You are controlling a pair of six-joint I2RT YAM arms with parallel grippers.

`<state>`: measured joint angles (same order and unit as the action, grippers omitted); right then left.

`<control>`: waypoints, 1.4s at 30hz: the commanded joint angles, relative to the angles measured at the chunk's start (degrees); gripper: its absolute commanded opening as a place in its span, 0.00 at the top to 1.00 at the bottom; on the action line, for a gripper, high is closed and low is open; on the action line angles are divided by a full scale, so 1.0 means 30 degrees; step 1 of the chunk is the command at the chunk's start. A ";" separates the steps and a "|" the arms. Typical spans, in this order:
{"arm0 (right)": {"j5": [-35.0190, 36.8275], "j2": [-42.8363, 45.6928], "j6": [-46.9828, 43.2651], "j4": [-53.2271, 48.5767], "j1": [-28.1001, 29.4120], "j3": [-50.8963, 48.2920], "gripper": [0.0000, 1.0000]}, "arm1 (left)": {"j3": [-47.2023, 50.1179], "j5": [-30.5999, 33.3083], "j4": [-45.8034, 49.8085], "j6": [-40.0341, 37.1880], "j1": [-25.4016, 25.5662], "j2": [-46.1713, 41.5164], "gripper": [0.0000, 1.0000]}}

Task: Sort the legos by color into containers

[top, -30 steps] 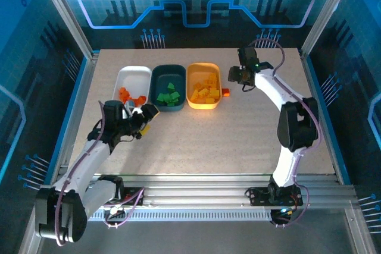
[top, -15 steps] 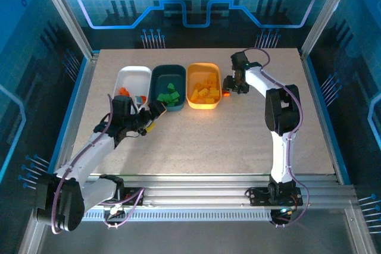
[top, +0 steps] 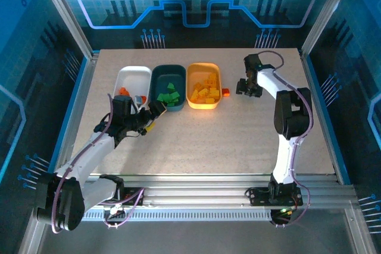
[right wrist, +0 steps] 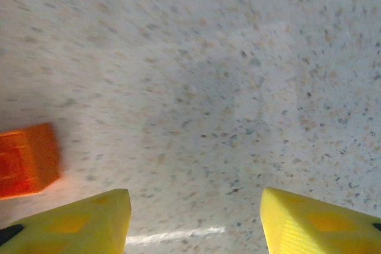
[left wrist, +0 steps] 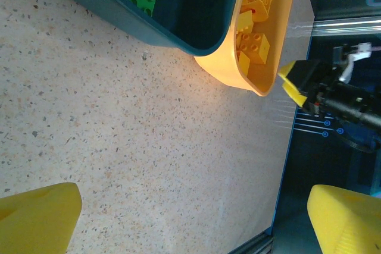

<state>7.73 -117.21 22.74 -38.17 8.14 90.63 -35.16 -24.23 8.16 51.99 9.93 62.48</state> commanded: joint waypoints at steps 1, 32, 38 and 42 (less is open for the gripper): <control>-0.2661 0.0489 -0.0349 0.0643 0.0904 0.0678 0.37 | 0.0292 0.0064 -0.0562 -0.0348 0.0146 -0.0058 0.01; -0.0526 -0.2670 0.0084 -0.1213 0.0920 0.2353 0.39 | 0.0081 0.0314 0.0274 -0.0542 0.0146 -0.0630 0.01; 0.0364 -0.1181 -0.0248 -0.1397 -0.0365 0.1213 0.40 | 0.0205 0.0254 -0.0114 -0.0425 0.0146 -0.0469 0.01; -0.0270 0.0312 -0.0663 -0.0952 -0.0318 0.0578 0.39 | 0.0381 0.0111 -0.0679 -0.0115 0.0169 -0.0163 0.01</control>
<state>7.07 -121.19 22.20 -40.16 6.81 93.32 -34.85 -24.18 7.33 52.03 9.93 61.82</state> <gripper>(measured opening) 0.605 0.990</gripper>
